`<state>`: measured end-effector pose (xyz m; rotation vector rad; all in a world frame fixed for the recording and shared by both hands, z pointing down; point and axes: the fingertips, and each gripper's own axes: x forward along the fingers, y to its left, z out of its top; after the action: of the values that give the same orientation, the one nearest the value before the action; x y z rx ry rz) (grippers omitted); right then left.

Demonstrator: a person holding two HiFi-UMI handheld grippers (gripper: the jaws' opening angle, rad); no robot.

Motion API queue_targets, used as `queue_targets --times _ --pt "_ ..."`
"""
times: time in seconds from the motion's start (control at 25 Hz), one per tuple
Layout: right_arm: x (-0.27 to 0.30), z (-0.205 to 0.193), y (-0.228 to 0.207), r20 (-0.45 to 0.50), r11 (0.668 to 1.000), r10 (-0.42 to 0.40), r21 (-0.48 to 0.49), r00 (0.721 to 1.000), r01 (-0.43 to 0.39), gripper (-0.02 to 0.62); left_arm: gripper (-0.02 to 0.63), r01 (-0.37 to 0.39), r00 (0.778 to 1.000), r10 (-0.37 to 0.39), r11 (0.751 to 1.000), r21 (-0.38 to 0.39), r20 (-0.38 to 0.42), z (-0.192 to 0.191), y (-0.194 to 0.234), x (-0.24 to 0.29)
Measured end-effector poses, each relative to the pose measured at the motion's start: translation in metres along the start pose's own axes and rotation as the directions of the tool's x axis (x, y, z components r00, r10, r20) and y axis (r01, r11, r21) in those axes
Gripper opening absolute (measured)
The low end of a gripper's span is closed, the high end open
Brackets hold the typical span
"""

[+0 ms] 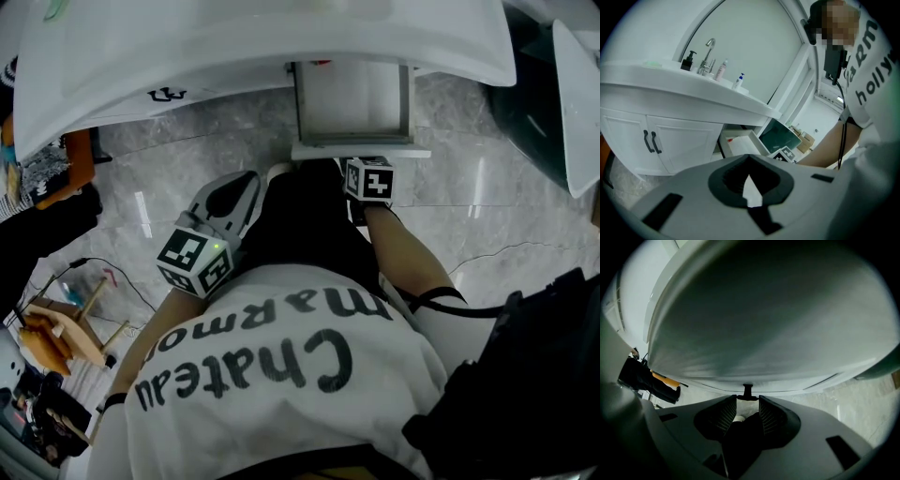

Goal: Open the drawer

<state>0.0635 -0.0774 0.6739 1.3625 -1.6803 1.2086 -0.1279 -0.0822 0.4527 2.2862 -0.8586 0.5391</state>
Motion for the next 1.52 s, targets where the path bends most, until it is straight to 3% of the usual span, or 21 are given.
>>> queue_targets --times 0.24,0.68,0.88,1.08,1.28,1.44,1.52 --pt "-0.016 -0.007 -0.006 -0.014 0.996 -0.02 0.09 1.0 0.021 0.179 0.008 0.029 0.999 -0.029 0.999 0.031 0.015 0.009 -0.004 -0.002" --pt "-0.036 0.005 0.004 0.003 0.995 -0.067 0.071 0.998 0.067 0.141 0.009 0.021 0.996 -0.028 0.996 0.084 0.082 0.039 0.003 -0.021" --pt "-0.036 0.013 0.008 0.023 0.992 -0.089 0.094 0.996 0.087 0.089 0.008 0.002 0.994 -0.012 0.996 0.094 0.106 0.041 0.011 -0.031" --pt "-0.036 0.017 0.011 0.019 0.992 -0.12 0.047 0.993 0.119 0.045 0.008 -0.017 0.992 0.007 0.997 0.076 0.123 0.038 0.023 -0.038" --pt "-0.046 0.014 0.012 -0.008 0.995 -0.102 -0.008 0.995 0.102 0.029 0.008 -0.033 0.991 0.026 0.998 0.057 0.128 0.033 0.026 -0.039" --pt "-0.063 -0.009 0.016 -0.104 0.994 -0.022 -0.108 0.994 0.011 0.017 0.008 -0.047 0.993 0.042 0.998 0.043 0.113 0.022 0.016 -0.037" --pt "-0.078 -0.021 0.011 -0.117 0.995 0.016 -0.093 0.993 -0.027 0.012 0.008 -0.07 0.993 0.067 0.997 0.032 0.102 0.016 0.009 -0.035"
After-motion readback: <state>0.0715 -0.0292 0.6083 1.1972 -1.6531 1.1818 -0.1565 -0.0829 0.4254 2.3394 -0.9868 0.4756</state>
